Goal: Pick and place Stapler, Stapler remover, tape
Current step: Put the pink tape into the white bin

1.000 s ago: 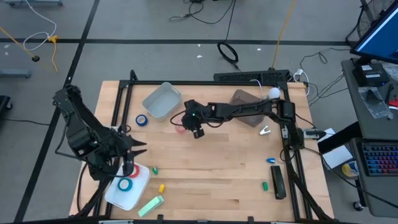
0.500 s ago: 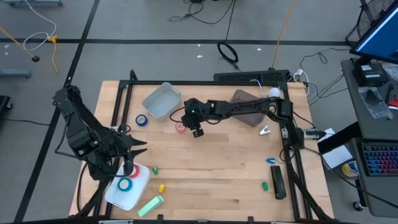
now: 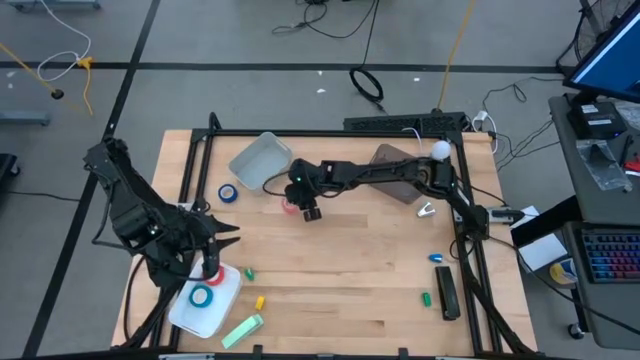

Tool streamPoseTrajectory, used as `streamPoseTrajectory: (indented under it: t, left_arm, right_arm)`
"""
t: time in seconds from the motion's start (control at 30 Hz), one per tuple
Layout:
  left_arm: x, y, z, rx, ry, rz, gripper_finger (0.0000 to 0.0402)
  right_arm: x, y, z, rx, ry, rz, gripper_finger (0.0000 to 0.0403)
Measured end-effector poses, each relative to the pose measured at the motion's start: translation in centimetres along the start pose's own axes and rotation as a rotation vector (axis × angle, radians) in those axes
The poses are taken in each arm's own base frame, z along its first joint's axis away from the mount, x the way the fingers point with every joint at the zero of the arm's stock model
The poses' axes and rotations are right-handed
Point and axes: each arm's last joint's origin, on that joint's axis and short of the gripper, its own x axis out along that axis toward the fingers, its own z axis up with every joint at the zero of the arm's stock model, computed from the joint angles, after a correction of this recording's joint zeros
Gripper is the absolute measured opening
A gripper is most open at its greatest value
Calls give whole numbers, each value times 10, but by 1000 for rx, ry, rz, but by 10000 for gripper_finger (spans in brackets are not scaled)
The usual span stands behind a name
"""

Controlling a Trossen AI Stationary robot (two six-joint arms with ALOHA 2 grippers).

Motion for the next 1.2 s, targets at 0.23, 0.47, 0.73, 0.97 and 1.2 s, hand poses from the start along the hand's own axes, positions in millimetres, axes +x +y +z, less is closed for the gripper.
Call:
streamPoseTrajectory:
  t: [0.23, 0.47, 0.73, 0.97, 1.2]
  left_arm:
    - [0, 0, 0, 0, 7, -4, 113]
    - [0, 0, -1, 4, 15, -9, 113]
    - [0, -3, 1, -2, 17, -33, 113]
    - [0, -4, 1, 4, 11, -44, 113]
    - [0, -4, 2, 4, 11, -44, 113]
  right_arm:
    - [11, -9, 2, 39, 72, 45, 164]
    - [21, -12, -4, 98, 102, 80, 164]
    - [22, -5, -2, 99, 123, 62, 160]
    - [23, 4, 4, 34, 152, -12, 161]
    - [19, 4, 7, 40, 150, -16, 160]
